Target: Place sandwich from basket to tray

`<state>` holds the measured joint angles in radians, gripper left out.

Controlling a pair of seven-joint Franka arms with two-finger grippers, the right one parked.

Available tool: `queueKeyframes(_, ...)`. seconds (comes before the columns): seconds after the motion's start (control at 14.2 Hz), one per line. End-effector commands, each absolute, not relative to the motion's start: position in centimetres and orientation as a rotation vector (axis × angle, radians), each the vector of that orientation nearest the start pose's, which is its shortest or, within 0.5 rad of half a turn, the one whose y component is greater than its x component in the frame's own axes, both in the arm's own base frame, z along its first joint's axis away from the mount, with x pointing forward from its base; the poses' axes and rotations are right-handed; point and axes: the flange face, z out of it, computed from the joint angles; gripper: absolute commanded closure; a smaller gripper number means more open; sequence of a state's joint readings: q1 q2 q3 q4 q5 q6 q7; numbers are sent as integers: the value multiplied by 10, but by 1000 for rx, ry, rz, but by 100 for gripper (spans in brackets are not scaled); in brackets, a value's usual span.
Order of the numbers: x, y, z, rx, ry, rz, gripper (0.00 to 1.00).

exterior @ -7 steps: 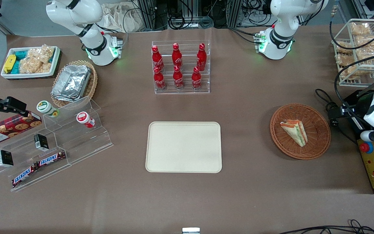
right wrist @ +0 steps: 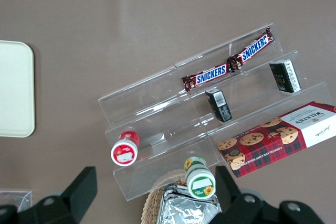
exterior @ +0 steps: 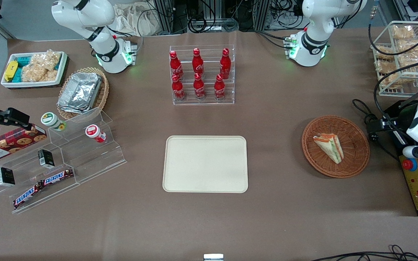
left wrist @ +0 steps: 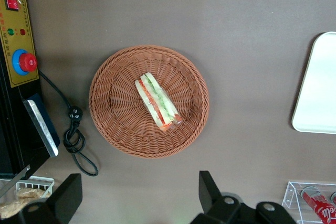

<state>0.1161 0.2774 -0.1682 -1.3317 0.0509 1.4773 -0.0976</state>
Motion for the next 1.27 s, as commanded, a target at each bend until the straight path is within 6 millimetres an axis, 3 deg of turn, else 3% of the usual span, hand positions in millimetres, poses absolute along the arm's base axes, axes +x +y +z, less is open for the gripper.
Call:
queueKeyframes(0.0,623,-15,573,-3106,-71,199,1)
queueKeyframes(0.21,621,-11,575,-3112,-79,200,1)
queueKeyframes(0.77,616,-1,542,-3064,-92,326,1)
queueKeyframes(0.98,611,-2,506,-3059,-89,364,1)
queueKeyframes(1.2,591,-8,451,-3058,-67,286,1)
